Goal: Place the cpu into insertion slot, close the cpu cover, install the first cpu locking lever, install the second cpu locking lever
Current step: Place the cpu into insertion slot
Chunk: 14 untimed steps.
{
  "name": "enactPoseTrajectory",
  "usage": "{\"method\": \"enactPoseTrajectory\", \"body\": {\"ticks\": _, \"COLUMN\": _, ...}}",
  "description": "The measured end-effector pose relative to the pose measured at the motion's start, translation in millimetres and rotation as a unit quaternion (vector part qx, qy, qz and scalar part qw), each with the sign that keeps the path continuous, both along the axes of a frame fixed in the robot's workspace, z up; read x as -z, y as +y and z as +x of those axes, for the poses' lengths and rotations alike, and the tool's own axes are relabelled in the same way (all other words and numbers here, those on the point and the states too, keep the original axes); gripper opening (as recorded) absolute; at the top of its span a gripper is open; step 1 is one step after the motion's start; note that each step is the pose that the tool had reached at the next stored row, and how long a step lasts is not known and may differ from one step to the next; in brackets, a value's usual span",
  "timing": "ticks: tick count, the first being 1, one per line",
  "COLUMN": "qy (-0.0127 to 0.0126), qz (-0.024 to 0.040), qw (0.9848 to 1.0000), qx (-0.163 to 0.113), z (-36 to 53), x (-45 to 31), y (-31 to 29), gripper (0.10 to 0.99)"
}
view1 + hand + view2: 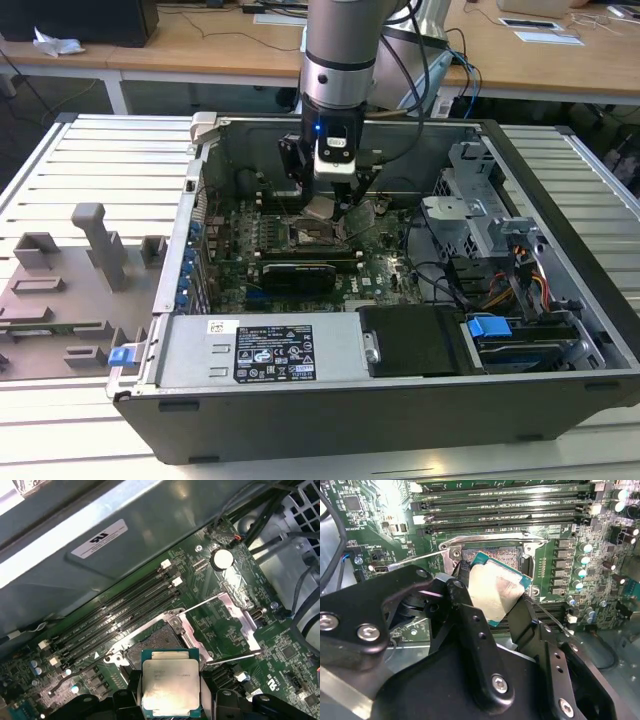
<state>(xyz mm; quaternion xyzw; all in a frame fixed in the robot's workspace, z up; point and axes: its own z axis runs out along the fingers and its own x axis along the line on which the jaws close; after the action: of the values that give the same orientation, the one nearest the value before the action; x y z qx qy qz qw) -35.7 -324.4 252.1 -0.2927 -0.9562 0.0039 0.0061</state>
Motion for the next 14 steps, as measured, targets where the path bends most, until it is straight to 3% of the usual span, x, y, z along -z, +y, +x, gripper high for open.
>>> {"method": "enactPoseTrajectory", "body": {"ticks": 14, "qy": 0.0, "qz": -0.0029, "qw": 0.9987, "qx": 0.051, "z": 0.0, "x": 1.2, "y": 0.0, "gripper": 0.545}}
